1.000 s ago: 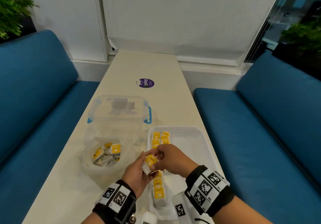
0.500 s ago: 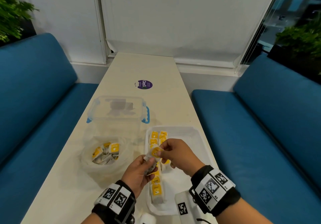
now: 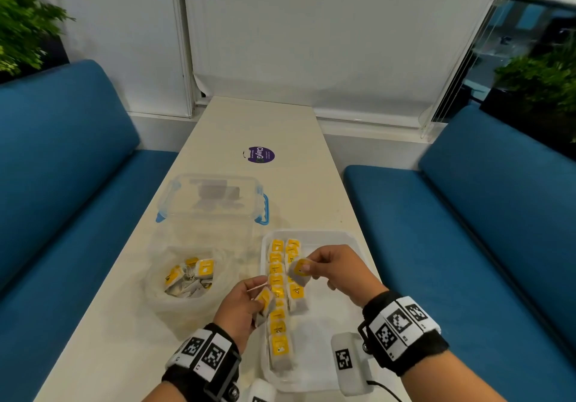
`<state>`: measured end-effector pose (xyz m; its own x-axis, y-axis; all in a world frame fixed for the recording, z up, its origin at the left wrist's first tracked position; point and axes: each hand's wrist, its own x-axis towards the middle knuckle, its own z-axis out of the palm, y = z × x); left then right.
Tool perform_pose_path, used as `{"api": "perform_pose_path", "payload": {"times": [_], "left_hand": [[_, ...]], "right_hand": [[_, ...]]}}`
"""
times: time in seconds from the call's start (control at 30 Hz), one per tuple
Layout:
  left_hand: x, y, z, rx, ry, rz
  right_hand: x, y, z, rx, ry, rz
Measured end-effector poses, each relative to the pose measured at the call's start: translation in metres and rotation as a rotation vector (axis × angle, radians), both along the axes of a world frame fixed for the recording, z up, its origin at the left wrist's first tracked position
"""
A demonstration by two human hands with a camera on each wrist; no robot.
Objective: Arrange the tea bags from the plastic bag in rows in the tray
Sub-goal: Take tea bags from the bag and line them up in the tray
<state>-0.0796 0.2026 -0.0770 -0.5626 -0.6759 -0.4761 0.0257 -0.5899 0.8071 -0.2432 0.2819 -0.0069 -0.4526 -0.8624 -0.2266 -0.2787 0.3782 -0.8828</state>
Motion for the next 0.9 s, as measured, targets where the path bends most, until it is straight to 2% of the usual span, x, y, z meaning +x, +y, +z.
{"api": "perform_pose_path", "payload": {"times": [0.17,0.33,0.43,0.57,0.7,0.9], "left_hand": [[0.002,-0.003,0.0,0.032,0.032,0.014],[0.006,-0.006,0.001,0.068,0.057,0.027],[0.008,-0.009,0.0,0.091,0.058,0.044],[0.006,-0.012,-0.001,0.094,0.046,0.054],[0.005,-0.015,-0.002,0.089,0.053,0.048],[0.007,-0.017,-0.006,0.08,0.041,0.043]], "right_hand": [[-0.008,-0.009,-0.016,0.162,0.108,0.055],[-0.017,-0.013,-0.031,0.508,0.238,0.284],[-0.018,-0.017,-0.041,0.651,0.303,0.378],[-0.02,-0.025,-0.05,0.705,0.279,0.397],[-0.02,-0.034,-0.056,0.709,0.212,0.365],[-0.019,-0.043,-0.064,0.686,0.211,0.313]]}}
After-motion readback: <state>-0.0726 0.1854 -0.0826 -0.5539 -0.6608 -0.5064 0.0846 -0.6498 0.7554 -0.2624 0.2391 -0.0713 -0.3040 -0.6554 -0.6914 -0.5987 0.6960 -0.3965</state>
